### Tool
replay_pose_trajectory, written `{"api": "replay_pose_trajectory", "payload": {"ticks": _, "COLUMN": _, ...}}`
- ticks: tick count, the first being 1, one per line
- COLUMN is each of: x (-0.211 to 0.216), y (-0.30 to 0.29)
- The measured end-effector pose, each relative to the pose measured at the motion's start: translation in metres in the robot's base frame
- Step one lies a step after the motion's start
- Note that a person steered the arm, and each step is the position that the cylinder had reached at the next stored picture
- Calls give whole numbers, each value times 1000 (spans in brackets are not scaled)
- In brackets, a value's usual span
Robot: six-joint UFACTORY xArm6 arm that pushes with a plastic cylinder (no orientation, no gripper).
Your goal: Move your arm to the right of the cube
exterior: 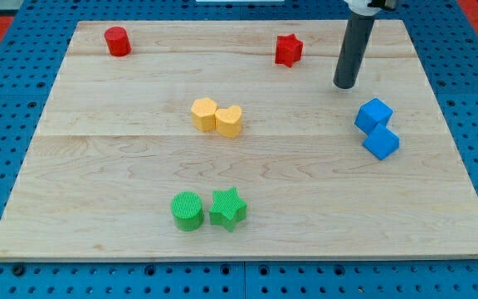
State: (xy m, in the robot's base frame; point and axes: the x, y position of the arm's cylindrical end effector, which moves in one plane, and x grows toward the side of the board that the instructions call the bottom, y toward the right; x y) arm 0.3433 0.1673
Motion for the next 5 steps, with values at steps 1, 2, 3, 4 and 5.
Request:
{"api": "replay_pose_trajectory", "payload": {"ticks": 1, "x": 10, "y": 44}}
{"api": "replay_pose_trajectory", "payload": {"ticks": 2, "x": 40, "y": 49}}
{"api": "replay_pose_trajectory", "payload": {"ticks": 3, "x": 41, "y": 106}}
{"api": "replay_pose_trajectory", "payload": {"ticks": 4, "x": 60, "y": 112}}
{"api": "replay_pose_trajectory", "payload": {"ticks": 5, "x": 81, "y": 112}}
